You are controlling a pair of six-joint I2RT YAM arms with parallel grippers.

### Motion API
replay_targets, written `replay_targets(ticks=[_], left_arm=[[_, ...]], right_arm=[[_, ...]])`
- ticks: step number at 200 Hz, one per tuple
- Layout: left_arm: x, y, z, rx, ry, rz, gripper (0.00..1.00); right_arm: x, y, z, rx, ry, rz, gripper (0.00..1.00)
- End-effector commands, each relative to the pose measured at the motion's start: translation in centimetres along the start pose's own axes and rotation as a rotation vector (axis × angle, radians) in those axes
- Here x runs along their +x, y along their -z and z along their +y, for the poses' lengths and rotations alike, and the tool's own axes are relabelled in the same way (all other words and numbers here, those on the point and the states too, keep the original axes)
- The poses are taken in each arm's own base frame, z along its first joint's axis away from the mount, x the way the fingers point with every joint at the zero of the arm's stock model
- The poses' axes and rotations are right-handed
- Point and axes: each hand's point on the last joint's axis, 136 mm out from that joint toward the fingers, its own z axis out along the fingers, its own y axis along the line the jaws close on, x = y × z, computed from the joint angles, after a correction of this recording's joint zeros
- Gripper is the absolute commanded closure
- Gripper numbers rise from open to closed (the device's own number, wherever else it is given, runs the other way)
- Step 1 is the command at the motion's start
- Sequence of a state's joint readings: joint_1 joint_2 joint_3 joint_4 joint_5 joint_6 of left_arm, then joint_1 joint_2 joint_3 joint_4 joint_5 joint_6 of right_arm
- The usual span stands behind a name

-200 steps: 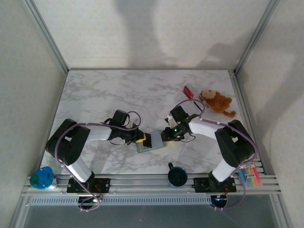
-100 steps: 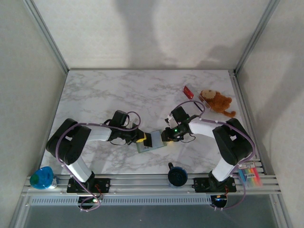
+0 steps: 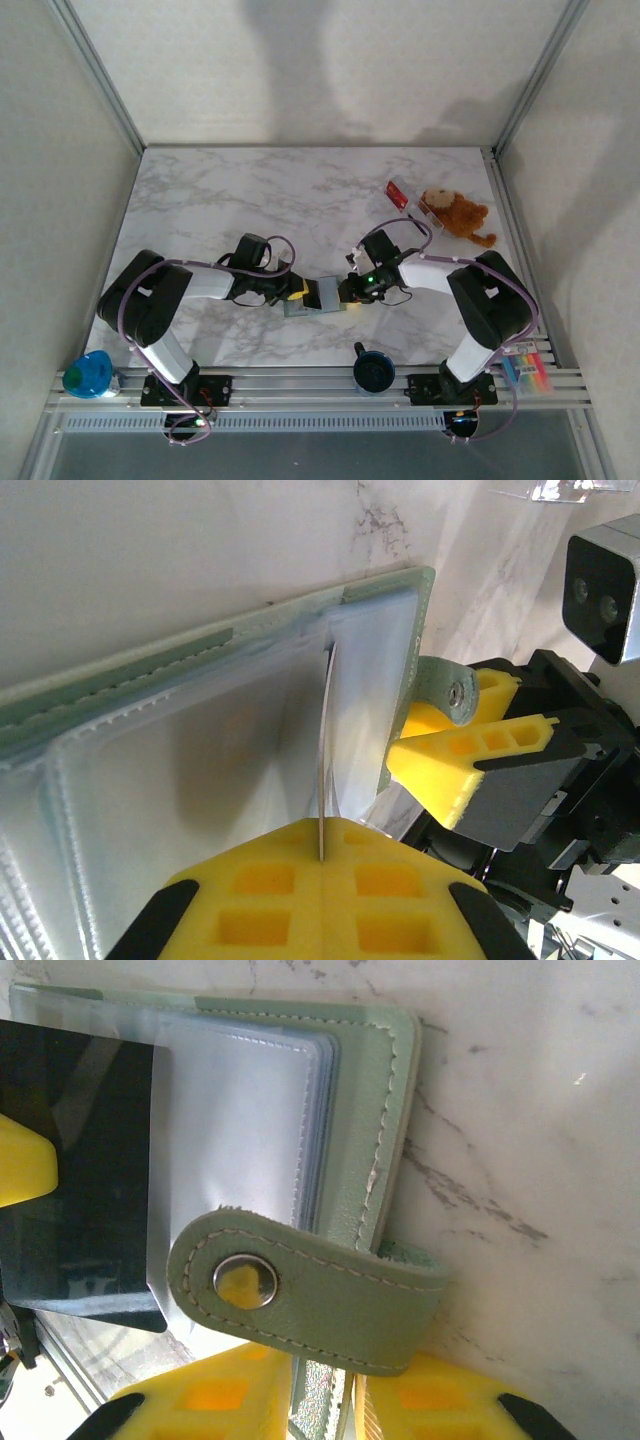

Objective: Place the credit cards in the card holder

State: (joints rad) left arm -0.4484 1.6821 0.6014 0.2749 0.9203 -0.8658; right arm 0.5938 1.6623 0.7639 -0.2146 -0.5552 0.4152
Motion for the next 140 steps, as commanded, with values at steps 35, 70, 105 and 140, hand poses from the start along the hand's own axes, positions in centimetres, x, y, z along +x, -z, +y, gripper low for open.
replay_targets(ticks=[35,70,105,140], left_arm=[[0.4,-0.2,1.5,-0.068,-0.018,-0.001,1.0],[0.6,0.5,2.4,-0.145,-0.062,-0.007,1.0],[0.6,0.0,1.9,-0.107,-0.063,0.003,1.0],[-0.1,0.1,2.9,-0.205,-0.088,-0.011,1.0]], right_arm=[[1.3,-0.2,0.9,-0.049,-0.012,0.029,0.77],[1.5,-0.3,0.7,-0.043,-0.016,0.034,0.78],[1.4,-0.4,0.6,-0.041,-0.016,0.034,0.78],[1.3,-0.3,0.7,-0.035,-0.009,0.034,0.79]])
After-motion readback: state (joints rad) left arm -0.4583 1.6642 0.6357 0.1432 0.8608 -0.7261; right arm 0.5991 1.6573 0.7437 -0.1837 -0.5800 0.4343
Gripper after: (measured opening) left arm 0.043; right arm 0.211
